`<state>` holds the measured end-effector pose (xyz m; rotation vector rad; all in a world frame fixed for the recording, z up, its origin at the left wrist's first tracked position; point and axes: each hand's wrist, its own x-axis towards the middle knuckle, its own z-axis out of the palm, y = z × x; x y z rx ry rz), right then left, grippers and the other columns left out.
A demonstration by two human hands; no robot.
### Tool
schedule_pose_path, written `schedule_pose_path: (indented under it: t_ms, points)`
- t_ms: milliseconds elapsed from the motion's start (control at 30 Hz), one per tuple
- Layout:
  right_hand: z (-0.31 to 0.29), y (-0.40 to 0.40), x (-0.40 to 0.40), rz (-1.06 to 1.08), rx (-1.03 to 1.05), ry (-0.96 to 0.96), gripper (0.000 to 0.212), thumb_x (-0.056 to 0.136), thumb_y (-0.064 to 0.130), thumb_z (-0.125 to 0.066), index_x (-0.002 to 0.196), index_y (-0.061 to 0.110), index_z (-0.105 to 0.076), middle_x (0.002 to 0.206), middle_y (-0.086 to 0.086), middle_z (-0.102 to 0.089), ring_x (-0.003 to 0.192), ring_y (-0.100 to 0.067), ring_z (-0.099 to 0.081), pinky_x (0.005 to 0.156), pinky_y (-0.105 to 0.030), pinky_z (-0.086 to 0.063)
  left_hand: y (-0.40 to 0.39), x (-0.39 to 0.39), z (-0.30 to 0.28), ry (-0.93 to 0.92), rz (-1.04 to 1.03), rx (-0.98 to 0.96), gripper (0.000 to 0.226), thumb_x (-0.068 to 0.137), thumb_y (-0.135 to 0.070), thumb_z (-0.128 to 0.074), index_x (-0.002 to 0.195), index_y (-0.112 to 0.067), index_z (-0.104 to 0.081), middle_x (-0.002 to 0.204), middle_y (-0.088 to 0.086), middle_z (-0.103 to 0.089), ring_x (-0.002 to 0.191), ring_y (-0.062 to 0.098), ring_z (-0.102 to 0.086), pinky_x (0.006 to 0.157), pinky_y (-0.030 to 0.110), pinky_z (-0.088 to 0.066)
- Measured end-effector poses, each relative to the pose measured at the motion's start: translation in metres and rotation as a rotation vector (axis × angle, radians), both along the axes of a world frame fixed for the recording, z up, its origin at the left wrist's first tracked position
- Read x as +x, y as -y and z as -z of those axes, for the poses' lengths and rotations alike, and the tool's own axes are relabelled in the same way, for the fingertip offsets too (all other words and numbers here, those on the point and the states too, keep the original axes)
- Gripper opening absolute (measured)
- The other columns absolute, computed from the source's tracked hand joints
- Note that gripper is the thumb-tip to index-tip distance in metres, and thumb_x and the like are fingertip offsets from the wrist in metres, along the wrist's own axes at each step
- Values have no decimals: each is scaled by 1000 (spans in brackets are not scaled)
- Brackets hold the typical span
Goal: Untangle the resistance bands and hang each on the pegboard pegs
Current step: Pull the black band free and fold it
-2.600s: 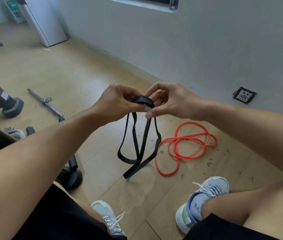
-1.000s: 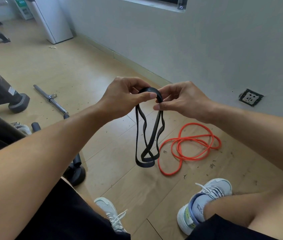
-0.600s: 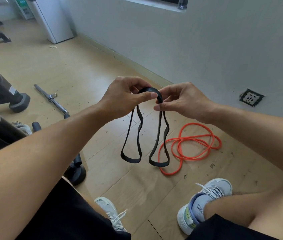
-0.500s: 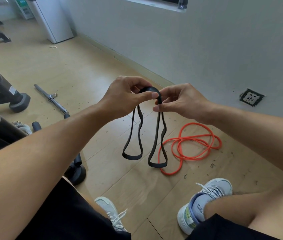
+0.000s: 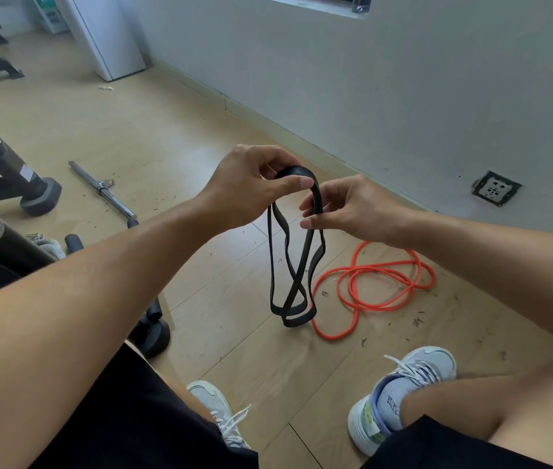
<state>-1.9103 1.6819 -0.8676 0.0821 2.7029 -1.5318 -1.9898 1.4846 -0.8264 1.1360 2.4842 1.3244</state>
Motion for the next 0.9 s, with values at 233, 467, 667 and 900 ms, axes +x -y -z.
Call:
schedule_pose_path:
  t_ms: [233, 467, 667, 900]
  points:
    - [-8, -4, 3, 4, -7, -13, 24, 84, 24, -85, 107, 18, -79, 80, 9, -76, 78, -1, -69, 75, -17, -54, 1, -4, 0, -46, -12, 14, 16, 87, -36, -77, 98, -25, -75, 82, -12, -70, 72, -5, -59, 68, 7, -47]
    - [-10, -2, 2, 36, -6, -26, 24, 81, 30, -87, 103, 24, -80, 79, 5, -76, 81, -11, -67, 90, -46, -57, 2, -4, -3, -88, -40, 42, 19, 88, -35, -77, 98, -20, -76, 81, -10, -70, 71, -3, -59, 65, 7, -43]
    - [-6, -1, 0, 28, -17, -10, 24, 82, 31, -87, 103, 24, -79, 80, 13, -76, 76, 1, -68, 76, -28, -54, -2, 0, -3, -75, -31, 53, 17, 88, -34, -77, 98, -20, -75, 79, -12, -68, 71, -4, -58, 65, 7, -43]
    - [9, 6, -5, 10, -33, 10, 32, 77, 23, -91, 104, 16, -77, 103, -5, -78, 97, -18, -75, 89, -28, -60, -8, 5, -3, -23, -21, 58, 12, 86, -32, -79, 94, -23, -74, 75, -13, -67, 72, 1, -60, 68, 13, -49]
